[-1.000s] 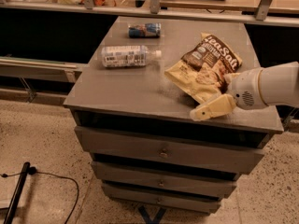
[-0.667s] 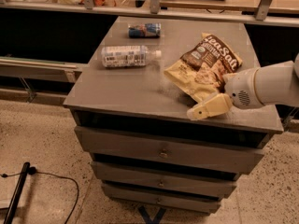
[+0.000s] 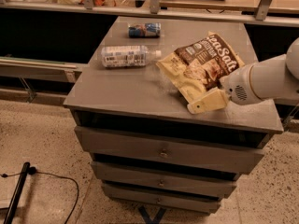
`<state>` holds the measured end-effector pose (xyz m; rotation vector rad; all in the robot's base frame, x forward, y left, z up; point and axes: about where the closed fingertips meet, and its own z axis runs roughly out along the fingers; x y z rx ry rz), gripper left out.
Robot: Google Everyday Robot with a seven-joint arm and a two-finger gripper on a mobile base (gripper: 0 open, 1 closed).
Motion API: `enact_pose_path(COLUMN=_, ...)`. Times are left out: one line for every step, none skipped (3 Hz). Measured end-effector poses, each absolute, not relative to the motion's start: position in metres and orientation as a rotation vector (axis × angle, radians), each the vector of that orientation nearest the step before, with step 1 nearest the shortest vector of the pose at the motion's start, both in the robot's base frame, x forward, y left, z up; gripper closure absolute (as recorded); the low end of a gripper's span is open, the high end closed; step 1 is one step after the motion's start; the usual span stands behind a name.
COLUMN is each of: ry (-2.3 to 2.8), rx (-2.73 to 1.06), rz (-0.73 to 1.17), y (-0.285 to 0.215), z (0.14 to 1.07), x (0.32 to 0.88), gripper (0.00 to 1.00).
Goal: Pick brown chip bag
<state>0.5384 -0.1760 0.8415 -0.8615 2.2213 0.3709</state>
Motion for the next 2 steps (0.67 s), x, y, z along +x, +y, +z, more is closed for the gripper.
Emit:
enact_pose_path(ry=2.230, rx=-0.755, rz=0.322, y=-0.188, z=0.852, x=0.543, gripper=0.00)
enact_pose_path(ry=2.185, rx=-0.673, rz=0.258, y=-0.203, z=0.877, x=0.553, gripper=0.00)
